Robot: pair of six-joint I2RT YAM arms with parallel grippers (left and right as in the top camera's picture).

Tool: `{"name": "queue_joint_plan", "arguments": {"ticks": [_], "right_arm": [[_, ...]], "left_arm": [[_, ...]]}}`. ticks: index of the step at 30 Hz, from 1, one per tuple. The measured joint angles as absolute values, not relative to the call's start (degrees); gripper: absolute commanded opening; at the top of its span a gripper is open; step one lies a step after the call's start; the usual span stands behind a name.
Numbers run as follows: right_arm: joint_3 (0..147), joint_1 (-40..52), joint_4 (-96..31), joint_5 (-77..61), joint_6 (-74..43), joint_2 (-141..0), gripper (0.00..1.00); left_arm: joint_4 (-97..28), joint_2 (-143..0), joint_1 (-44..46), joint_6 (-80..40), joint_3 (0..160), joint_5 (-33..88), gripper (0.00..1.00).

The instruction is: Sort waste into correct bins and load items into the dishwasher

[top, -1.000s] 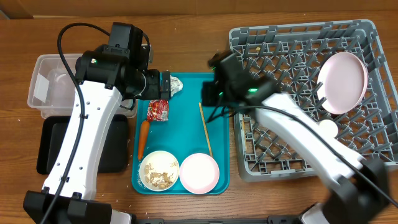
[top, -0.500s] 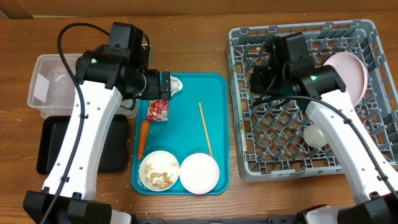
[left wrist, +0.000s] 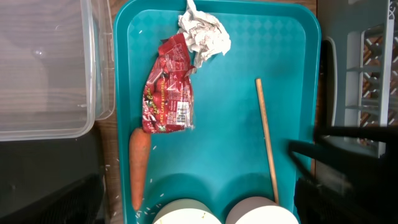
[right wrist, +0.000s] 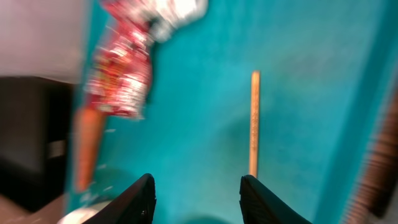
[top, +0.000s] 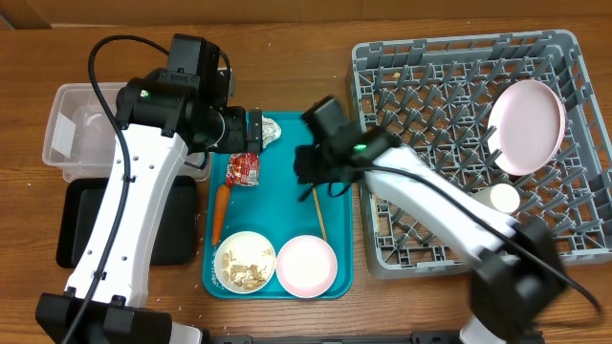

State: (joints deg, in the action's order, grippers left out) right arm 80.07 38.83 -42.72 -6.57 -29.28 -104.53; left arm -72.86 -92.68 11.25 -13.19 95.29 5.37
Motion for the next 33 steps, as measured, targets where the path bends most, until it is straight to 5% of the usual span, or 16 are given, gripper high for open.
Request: {"name": "queue_joint_plan", "arguments": {"ticks": [8,16,33], "right_arm": [[79.8,39.4,-39.5,-5.5,-35.8,-117.1,0.47],[79.8,39.0,-39.5,-5.5,-37.5,-117.8,0.04],[87.1,38.2,-50.8,-2.3,-34.9,-114.5,0.04]], "left_arm": [[-72.8,-92.7,11.2,-13.2,95.3,5.3,1.00],[-72.8,-92.7,11.2,-13.2,95.3,5.4,1.00],[-72.9,-92.7,11.2,-13.2,95.3,5.4,1.00]]}}
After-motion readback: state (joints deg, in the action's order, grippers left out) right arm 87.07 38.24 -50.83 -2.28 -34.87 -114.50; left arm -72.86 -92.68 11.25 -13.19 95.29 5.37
